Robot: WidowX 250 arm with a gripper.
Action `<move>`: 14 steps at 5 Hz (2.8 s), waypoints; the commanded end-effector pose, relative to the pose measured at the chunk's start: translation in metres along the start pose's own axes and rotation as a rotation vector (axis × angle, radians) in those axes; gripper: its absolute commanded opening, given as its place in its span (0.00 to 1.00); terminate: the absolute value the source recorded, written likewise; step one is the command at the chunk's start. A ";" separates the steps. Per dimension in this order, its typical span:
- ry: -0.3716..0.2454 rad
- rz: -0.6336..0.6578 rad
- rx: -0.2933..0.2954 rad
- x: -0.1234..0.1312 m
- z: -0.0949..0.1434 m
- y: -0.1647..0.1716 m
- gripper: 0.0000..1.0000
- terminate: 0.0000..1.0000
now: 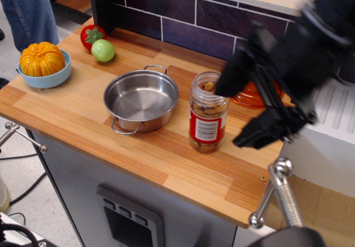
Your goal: Pour almonds in pot
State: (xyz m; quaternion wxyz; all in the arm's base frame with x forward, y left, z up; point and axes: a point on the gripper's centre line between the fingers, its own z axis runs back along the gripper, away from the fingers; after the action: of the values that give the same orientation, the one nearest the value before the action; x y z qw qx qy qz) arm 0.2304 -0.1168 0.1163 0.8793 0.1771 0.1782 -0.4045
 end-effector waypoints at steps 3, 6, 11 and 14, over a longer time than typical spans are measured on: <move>0.391 -0.498 0.267 0.062 -0.031 -0.007 1.00 0.00; 0.574 -0.383 0.339 0.036 -0.055 0.034 1.00 0.00; 0.725 -0.386 0.393 0.012 -0.101 0.079 1.00 0.00; 0.670 -0.431 0.418 -0.012 -0.112 0.077 0.00 0.00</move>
State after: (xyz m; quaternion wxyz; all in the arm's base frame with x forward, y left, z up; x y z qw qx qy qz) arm 0.2688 -0.0162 0.0223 0.6047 0.4086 0.4153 -0.5431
